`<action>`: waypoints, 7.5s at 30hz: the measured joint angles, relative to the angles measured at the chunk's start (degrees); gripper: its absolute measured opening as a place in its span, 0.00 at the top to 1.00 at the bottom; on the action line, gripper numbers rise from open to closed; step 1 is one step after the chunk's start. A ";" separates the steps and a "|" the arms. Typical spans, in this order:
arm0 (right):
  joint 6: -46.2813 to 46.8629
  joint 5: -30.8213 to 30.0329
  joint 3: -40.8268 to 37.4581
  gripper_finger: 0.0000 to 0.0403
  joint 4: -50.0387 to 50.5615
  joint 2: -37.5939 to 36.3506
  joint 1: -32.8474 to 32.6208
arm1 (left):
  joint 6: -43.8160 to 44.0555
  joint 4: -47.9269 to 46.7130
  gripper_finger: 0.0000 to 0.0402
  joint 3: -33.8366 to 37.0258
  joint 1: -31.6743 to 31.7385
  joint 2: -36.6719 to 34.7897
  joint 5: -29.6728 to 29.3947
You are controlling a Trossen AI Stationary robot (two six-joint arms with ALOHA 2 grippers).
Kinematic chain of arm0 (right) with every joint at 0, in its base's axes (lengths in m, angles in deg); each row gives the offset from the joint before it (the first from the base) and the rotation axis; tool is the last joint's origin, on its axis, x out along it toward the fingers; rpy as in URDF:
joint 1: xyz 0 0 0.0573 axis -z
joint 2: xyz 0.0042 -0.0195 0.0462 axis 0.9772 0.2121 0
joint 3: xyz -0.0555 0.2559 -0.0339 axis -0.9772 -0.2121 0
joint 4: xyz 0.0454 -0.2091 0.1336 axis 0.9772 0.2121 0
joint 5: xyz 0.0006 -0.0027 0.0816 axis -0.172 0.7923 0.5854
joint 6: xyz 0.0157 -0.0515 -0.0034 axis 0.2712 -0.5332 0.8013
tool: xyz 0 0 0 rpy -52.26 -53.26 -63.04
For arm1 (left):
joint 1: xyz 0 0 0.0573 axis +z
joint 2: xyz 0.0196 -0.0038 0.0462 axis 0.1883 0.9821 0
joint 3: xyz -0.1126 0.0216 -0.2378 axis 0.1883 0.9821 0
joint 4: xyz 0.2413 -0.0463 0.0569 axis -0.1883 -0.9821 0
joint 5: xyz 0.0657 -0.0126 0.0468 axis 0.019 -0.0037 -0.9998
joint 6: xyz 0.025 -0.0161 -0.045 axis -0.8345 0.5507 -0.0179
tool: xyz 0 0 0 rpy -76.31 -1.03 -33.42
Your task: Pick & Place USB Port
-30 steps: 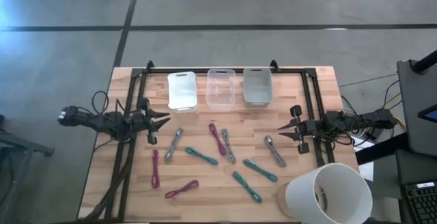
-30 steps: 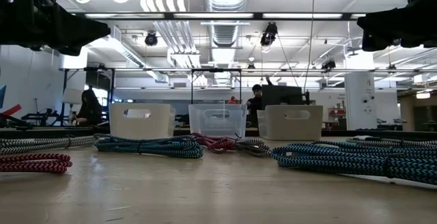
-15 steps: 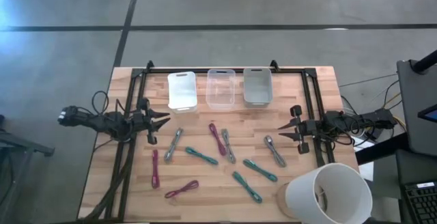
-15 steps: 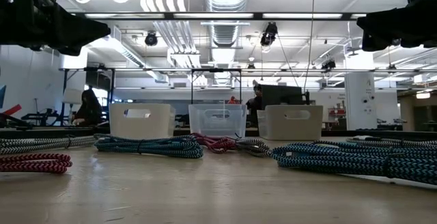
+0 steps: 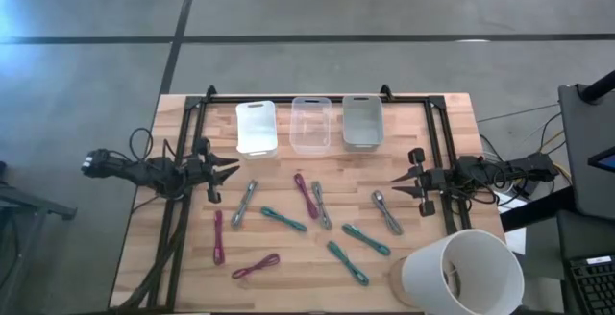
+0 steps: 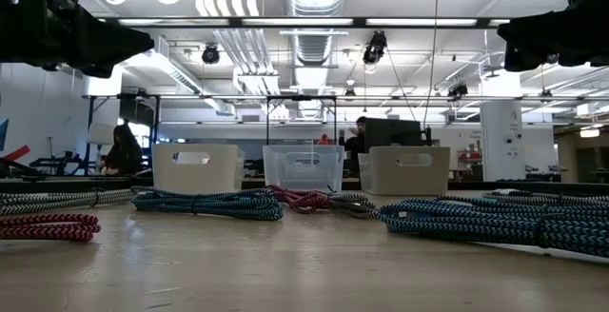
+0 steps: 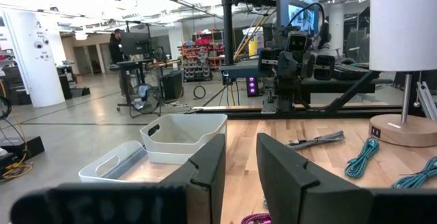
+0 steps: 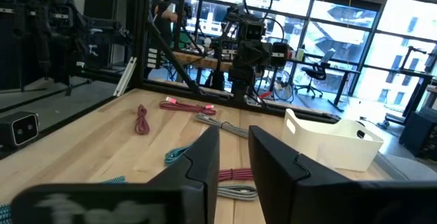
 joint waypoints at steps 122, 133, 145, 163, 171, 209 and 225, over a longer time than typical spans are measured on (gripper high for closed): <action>21.05 -15.09 21.57 0.54 -10.97 60.02 0.02 | 58.91 -36.44 0.48 -27.50 -0.03 63.67 8.07; 20.85 -15.09 21.55 0.54 -10.88 60.04 0.02 | 64.24 -35.20 0.50 -27.78 -0.03 73.17 8.22; 21.00 -15.07 21.53 0.54 -10.89 60.04 0.02 | 71.59 -35.25 0.96 -27.86 0.12 72.14 9.03; 20.83 -15.07 21.53 0.54 -10.93 60.04 0.02 | 52.59 -45.50 0.97 -53.39 2.05 69.81 -13.31; 20.83 -15.07 21.53 0.54 -10.93 60.04 0.02 | 48.51 -45.81 0.95 -55.70 10.50 69.79 -16.20; 20.79 -15.07 21.53 0.54 -10.73 60.06 0.02 | 42.69 -30.23 0.94 -51.87 39.61 95.45 -10.15; 20.79 -15.07 21.51 0.54 -10.51 60.08 0.02 | 38.01 -30.41 0.77 -51.87 40.65 96.35 -6.85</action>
